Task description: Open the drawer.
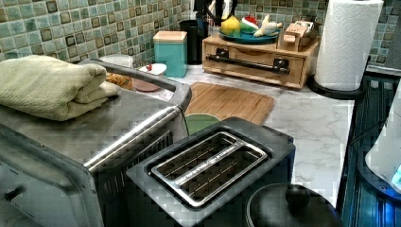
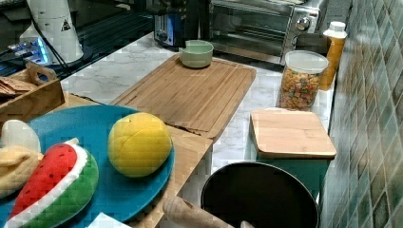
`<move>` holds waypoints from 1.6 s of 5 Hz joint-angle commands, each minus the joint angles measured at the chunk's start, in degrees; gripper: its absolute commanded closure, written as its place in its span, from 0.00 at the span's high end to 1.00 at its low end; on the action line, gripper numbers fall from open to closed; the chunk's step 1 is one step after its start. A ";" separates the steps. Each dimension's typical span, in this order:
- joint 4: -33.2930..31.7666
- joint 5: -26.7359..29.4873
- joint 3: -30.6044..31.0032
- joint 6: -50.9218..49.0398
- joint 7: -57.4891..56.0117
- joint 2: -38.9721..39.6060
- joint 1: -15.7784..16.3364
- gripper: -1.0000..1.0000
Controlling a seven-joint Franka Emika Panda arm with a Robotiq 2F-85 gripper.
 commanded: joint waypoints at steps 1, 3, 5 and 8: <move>-5.52 -4.81 -2.39 4.43 -3.17 0.19 -1.64 1.00; -8.17 -6.40 -4.74 9.98 -6.64 2.02 -2.76 1.00; -8.12 -8.16 -6.47 13.36 -8.05 4.61 -5.26 1.00; -8.48 -9.49 -7.95 19.53 -5.68 11.20 -6.55 1.00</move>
